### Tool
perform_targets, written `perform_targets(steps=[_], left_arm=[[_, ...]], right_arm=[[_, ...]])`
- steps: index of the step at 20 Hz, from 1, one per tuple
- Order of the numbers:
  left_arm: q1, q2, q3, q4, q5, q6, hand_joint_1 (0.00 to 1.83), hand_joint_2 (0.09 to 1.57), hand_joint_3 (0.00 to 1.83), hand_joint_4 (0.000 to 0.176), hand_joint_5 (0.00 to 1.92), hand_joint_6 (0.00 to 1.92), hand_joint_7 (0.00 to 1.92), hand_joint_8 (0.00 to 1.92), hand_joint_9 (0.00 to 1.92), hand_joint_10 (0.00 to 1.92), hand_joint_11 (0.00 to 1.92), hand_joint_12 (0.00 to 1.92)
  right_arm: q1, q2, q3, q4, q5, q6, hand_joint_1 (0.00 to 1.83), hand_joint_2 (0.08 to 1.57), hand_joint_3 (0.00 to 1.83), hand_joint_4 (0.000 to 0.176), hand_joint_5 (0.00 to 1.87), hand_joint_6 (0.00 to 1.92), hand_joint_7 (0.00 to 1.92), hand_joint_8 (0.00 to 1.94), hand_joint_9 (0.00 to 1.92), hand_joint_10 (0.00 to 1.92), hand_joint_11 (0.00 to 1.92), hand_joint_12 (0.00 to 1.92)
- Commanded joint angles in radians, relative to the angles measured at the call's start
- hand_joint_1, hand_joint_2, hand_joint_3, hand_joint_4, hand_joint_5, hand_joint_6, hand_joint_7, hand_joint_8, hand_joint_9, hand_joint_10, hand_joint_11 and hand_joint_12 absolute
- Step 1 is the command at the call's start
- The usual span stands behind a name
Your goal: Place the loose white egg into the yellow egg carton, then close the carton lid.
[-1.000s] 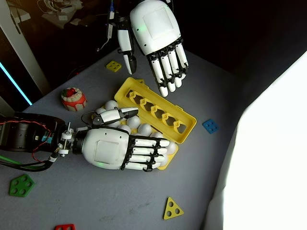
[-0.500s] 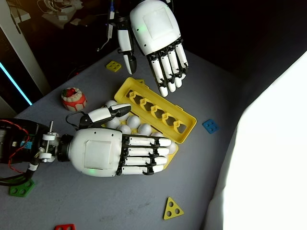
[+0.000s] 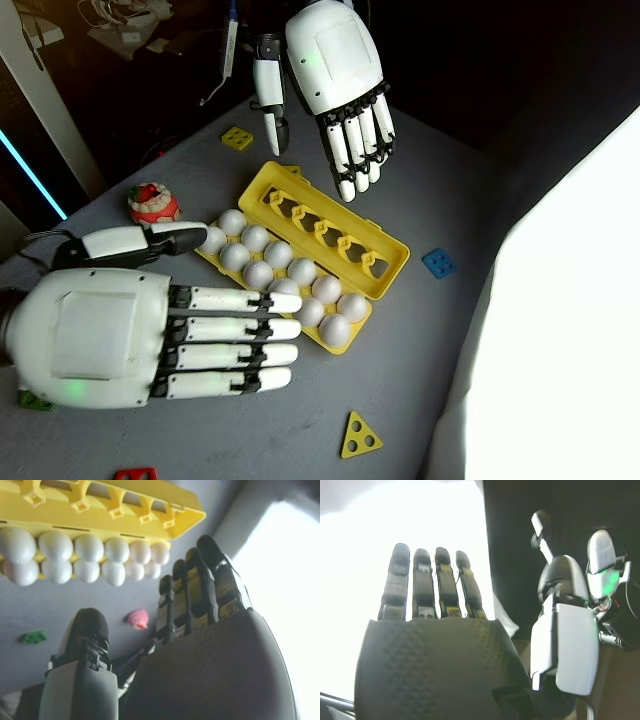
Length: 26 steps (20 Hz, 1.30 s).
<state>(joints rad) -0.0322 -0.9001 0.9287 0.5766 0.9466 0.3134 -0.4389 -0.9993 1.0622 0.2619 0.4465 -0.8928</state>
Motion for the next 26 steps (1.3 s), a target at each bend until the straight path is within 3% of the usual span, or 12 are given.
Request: perform_targets(steps=[1, 3, 5, 8, 10, 13, 16, 18, 22, 26], left_arm=[[-0.001, -0.001, 0.009, 0.049, -0.047, -0.028, 0.36, 1.29, 0.0, 0.005, 0.23, 0.01, 0.29, 0.01, 0.28, 0.01, 0.0, 0.9], [0.017, -0.001, 0.029, 0.05, -0.041, -0.113, 0.36, 1.29, 0.0, 0.005, 0.25, 0.01, 0.3, 0.01, 0.27, 0.01, 0.0, 0.89], [0.037, -0.001, 0.039, 0.05, -0.036, -0.187, 0.31, 1.28, 0.0, 0.0, 0.36, 0.02, 0.37, 0.01, 0.34, 0.02, 0.0, 1.04], [0.078, -0.001, 0.05, 0.064, -0.034, -0.325, 0.29, 1.27, 0.0, 0.0, 0.41, 0.02, 0.43, 0.01, 0.38, 0.02, 0.0, 1.13], [0.095, -0.001, 0.059, 0.079, -0.031, -0.389, 0.26, 1.28, 0.0, 0.0, 0.42, 0.02, 0.45, 0.01, 0.4, 0.02, 0.0, 1.18], [0.129, -0.001, 0.077, 0.083, -0.024, -0.492, 0.23, 1.3, 0.0, 0.0, 0.43, 0.01, 0.5, 0.02, 0.47, 0.04, 0.0, 1.31], [0.168, -0.001, 0.087, 0.093, -0.019, -0.608, 0.28, 1.29, 0.0, 0.0, 0.45, 0.01, 0.53, 0.02, 0.49, 0.05, 0.0, 1.37], [0.189, -0.007, 0.094, 0.097, -0.009, -0.672, 0.29, 1.29, 0.0, 0.0, 0.45, 0.01, 0.53, 0.02, 0.5, 0.05, 0.0, 1.37], [0.246, -0.025, 0.094, 0.096, -0.012, -0.797, 0.28, 1.29, 0.0, 0.0, 0.46, 0.01, 0.53, 0.02, 0.51, 0.05, 0.0, 1.38], [0.285, -0.033, 0.093, 0.096, -0.019, -0.887, 0.26, 1.29, 0.0, 0.0, 0.45, 0.01, 0.53, 0.01, 0.5, 0.05, 0.0, 1.38]], right_arm=[[0.008, 0.017, -0.012, -0.02, 0.099, 0.001, 0.04, 1.15, 0.02, 0.0, 0.21, 0.02, 0.18, 0.0, 0.1, 0.01, 0.0, 0.13], [0.004, 0.079, -0.05, -0.026, 0.039, -0.032, 0.03, 1.18, 0.02, 0.0, 0.23, 0.02, 0.2, 0.0, 0.12, 0.01, 0.0, 0.22], [0.004, 0.128, -0.086, -0.05, -0.009, -0.048, 0.03, 1.21, 0.01, 0.0, 0.23, 0.01, 0.18, 0.0, 0.11, 0.01, 0.0, 0.21], [0.005, 0.211, -0.152, -0.145, -0.032, -0.048, 0.03, 1.22, 0.01, 0.0, 0.23, 0.01, 0.16, 0.0, 0.09, 0.0, 0.0, 0.21], [0.009, 0.25, -0.175, -0.146, -0.073, -0.049, 0.05, 1.21, 0.0, 0.0, 0.25, 0.01, 0.19, 0.01, 0.12, 0.01, 0.0, 0.25], [-0.024, 0.313, -0.204, -0.146, -0.1, -0.049, 0.08, 1.22, 0.0, 0.0, 0.23, 0.01, 0.17, 0.0, 0.09, 0.0, 0.0, 0.13], [-0.024, 0.347, -0.209, -0.177, -0.058, -0.047, 0.08, 1.21, 0.0, 0.0, 0.2, 0.0, 0.18, 0.0, 0.1, 0.01, 0.0, 0.16], [-0.037, 0.368, -0.21, -0.177, -0.063, -0.047, 0.04, 1.23, 0.0, 0.0, 0.19, 0.0, 0.15, 0.0, 0.07, 0.0, 0.0, 0.05], [-0.039, 0.388, -0.211, -0.198, -0.097, -0.053, 0.07, 1.21, 0.0, 0.0, 0.18, 0.0, 0.14, 0.0, 0.07, 0.0, 0.0, 0.07], [-0.047, 0.379, -0.214, -0.198, -0.097, -0.062, 0.09, 1.21, 0.0, 0.0, 0.23, 0.01, 0.19, 0.0, 0.11, 0.01, 0.0, 0.32]])
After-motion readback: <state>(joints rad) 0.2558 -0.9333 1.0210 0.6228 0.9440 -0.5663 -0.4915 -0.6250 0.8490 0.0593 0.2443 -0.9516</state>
